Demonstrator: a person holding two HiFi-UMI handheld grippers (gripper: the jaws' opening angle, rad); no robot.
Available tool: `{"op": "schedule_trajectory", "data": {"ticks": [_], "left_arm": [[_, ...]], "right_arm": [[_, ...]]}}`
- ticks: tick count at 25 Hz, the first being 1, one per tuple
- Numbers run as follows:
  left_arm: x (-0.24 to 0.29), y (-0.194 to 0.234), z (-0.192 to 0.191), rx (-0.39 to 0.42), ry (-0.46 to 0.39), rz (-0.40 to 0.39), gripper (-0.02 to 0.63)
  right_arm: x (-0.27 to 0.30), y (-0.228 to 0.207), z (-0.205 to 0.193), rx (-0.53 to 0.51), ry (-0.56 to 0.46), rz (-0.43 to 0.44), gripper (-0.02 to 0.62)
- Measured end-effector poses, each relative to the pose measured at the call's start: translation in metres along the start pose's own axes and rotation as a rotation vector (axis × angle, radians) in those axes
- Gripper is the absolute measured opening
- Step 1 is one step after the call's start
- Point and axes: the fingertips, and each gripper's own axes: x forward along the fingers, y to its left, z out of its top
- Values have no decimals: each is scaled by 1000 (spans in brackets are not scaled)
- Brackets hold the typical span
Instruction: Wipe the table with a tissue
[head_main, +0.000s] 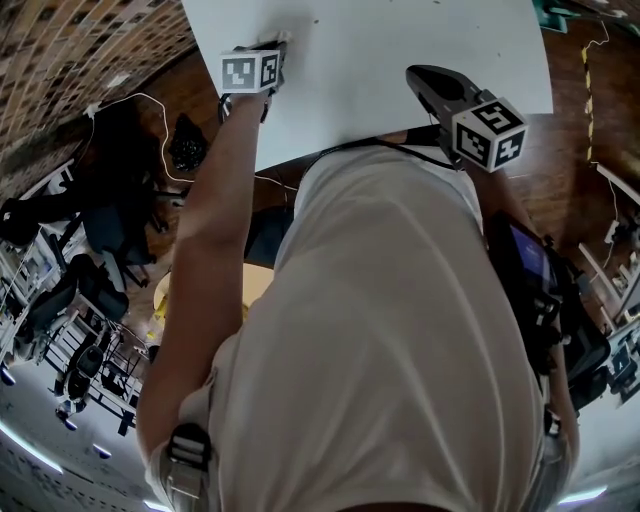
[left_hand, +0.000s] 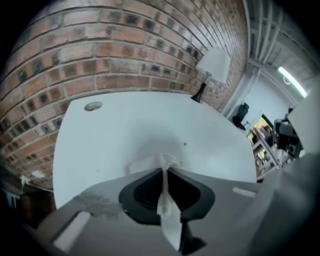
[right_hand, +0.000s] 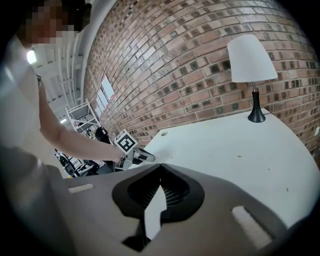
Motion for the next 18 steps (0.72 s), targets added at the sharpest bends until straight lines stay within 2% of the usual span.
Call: {"op": "schedule_trajectory", "data": {"ticks": [2,5,7,11,18], "left_arm": [[-16,12,5,-95,-93,32,35],[-51,40,9,-152,-215,118,37],[-72,59,4,-189,-262,171,37],[-93,62,-11,-208,-281,205,37],[-81,10,-31,-187,-242,197,37]], "right_arm": [[-2,-1,3,-6,-7,8,8],[-3,-7,3,-13,-3,23,8],[-3,-11,3,-14,-1,34,8],[1,-16,5,-16,0,63,8],[0,-26,14,-21,3,109,8]]}}
